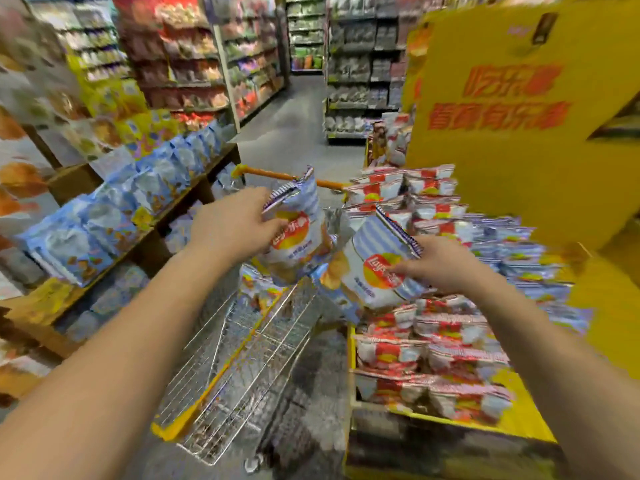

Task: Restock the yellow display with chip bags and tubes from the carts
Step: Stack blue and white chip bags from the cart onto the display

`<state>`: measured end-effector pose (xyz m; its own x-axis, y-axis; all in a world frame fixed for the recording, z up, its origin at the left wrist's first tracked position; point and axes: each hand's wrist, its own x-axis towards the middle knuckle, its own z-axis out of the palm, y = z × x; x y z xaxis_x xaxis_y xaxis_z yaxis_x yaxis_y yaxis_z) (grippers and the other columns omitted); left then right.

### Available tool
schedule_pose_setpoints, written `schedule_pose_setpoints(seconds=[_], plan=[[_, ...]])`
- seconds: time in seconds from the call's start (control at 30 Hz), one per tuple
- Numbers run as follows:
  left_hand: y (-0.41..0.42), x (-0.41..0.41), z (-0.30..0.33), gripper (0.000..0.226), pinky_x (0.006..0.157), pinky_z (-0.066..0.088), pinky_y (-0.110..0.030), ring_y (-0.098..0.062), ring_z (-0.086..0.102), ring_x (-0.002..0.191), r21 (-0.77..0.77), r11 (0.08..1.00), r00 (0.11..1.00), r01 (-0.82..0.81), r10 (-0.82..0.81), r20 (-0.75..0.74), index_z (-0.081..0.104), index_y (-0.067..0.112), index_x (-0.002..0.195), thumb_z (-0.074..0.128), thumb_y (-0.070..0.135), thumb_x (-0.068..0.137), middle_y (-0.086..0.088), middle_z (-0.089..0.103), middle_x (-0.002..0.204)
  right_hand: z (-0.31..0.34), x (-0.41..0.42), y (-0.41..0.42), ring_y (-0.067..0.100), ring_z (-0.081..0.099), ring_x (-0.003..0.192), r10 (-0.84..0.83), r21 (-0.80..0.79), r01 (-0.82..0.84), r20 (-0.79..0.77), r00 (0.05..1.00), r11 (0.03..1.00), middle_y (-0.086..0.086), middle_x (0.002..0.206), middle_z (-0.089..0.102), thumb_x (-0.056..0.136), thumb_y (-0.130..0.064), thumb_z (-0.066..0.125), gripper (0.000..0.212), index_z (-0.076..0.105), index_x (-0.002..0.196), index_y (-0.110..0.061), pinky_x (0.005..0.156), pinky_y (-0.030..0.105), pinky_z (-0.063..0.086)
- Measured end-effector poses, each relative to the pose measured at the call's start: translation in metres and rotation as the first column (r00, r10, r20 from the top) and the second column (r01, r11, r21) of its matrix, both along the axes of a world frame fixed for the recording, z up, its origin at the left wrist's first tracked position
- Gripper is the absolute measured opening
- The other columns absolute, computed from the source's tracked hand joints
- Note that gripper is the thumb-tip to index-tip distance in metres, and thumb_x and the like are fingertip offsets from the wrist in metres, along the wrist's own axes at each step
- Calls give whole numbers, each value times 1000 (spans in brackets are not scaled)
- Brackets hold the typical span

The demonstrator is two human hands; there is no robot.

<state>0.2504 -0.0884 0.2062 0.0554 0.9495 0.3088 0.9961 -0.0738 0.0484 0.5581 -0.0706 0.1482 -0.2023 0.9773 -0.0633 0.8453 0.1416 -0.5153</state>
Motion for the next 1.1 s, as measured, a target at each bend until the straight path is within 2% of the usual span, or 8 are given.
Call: schedule_pose_setpoints(seconds=[0.2,0.3,0.43,0.53,0.63,0.8,0.93,1.1], plan=[[17,151,-7,44,82,46,-38,-28,56,117,-55,971,972,234,-231,49,55,27,120,57,57,88,-3,61,123,4,161,-31,6,58,57,-110,-16,112,101,989,994,-7,60,62,78,-54,73,27,56,83,-34,52,26,43],[26,235,-11,40,77,45,-38,-29,57,112,-80,936,939,342,-336,79,55,29,111,59,59,86,-2,63,117,5,247,-39,9,58,65,-146,-31,154,181,973,988,-4,69,64,78,-56,72,29,55,80,-32,53,27,41],[43,342,-22,45,73,48,-37,-28,59,103,-97,885,889,456,-449,84,56,23,110,59,61,85,-2,64,110,5,354,-44,20,62,79,-169,-75,195,267,949,978,2,86,68,77,-56,71,32,65,94,-29,72,38,53],[48,409,-32,47,64,42,-36,-26,57,95,-125,852,861,508,-502,82,52,19,107,59,60,86,-1,59,100,0,417,-47,19,63,82,-177,-113,216,281,943,970,-1,90,69,79,-51,72,23,64,97,-39,73,36,53],[52,466,-55,43,61,37,-36,-26,55,90,-221,817,845,532,-529,77,44,20,97,60,58,86,4,47,85,-18,467,-45,15,63,85,-150,-177,215,323,935,960,-5,95,69,83,-43,72,21,66,101,-32,76,36,54],[62,523,-116,38,61,32,-34,-25,57,96,-406,734,823,544,-561,88,43,22,100,60,55,89,2,52,98,-79,512,-24,17,61,97,-3,-262,135,450,893,956,-6,107,66,84,-41,69,28,65,111,-33,83,40,51],[68,532,-174,40,66,41,-36,-24,55,88,-530,671,814,519,-577,67,43,18,102,60,52,90,1,54,96,-142,511,-9,18,61,94,104,-308,55,475,874,950,-5,105,66,84,-41,68,27,65,108,-29,74,37,51],[75,518,-242,39,72,38,-37,-29,59,104,-588,675,820,445,-571,-36,47,16,102,62,49,88,-4,62,109,-205,490,3,21,62,95,160,-342,7,457,875,940,-2,99,66,82,-41,68,28,65,107,-28,72,37,52]])
